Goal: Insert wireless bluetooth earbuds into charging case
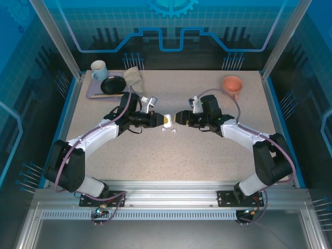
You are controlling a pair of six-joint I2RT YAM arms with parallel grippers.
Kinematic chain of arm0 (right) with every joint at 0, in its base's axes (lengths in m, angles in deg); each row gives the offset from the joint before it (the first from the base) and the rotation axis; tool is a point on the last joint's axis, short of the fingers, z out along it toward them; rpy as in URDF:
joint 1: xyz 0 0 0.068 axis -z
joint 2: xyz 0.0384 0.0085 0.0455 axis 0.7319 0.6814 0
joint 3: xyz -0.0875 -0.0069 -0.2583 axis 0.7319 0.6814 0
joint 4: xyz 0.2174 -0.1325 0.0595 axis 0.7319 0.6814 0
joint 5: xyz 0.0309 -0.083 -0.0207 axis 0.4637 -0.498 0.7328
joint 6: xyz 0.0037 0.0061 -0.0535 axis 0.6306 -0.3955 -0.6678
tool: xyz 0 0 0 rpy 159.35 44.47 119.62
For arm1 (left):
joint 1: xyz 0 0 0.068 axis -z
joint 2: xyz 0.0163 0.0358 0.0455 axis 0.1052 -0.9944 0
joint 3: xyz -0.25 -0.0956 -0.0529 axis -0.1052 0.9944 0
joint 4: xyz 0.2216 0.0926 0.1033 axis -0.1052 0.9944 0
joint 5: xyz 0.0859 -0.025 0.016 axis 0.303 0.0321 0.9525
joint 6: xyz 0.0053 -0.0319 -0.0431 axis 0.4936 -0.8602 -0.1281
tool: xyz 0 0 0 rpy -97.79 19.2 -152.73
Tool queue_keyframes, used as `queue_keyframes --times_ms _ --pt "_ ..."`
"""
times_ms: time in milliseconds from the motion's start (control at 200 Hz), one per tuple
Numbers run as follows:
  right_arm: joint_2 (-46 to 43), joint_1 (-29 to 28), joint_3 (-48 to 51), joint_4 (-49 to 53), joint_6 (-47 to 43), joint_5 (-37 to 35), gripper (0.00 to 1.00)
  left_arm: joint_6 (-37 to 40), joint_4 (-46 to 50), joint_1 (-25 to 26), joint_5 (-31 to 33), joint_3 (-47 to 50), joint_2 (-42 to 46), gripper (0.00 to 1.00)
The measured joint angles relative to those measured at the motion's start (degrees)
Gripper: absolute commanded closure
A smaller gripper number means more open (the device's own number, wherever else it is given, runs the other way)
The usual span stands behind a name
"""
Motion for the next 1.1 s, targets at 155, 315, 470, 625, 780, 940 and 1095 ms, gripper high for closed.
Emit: queue_keyframes --times_ms 155,315,470,625,780,940,1095 --pt "0.3 2.2 3.2 1.1 0.4 -0.2 0.39 0.0 -0.5 0.0 -0.6 -0.2 0.3 0.89" --pt "-3.3 2.3 3.7 2.1 0.4 0.9 0.39 0.0 -1.2 0.0 -1.3 -0.2 0.3 0.89" --pt "-7.5 2.9 3.3 2.0 -0.3 5.5 0.43 0.0 -3.1 0.0 -2.8 -0.2 0.3 0.89" --pt "-7.8 3.0 2.8 1.7 -1.2 9.6 0.49 -0.5 -6.6 0.0 -4.9 -0.2 0.3 0.89" --pt "-7.8 3.0 1.7 1.5 -1.1 11.8 0.53 -1.8 -9.8 0.0 -6.7 -0.2 0.3 0.89" --pt "-7.8 3.0 1.4 0.0 -0.7 13.0 0.54 -2.0 -10.9 0.0 -7.7 -0.2 0.3 0.89" --pt "-7.8 3.0 1.4 -1.0 -0.2 13.8 0.56 -2.1 -11.4 0.0 -8.1 -0.2 0.3 0.89"
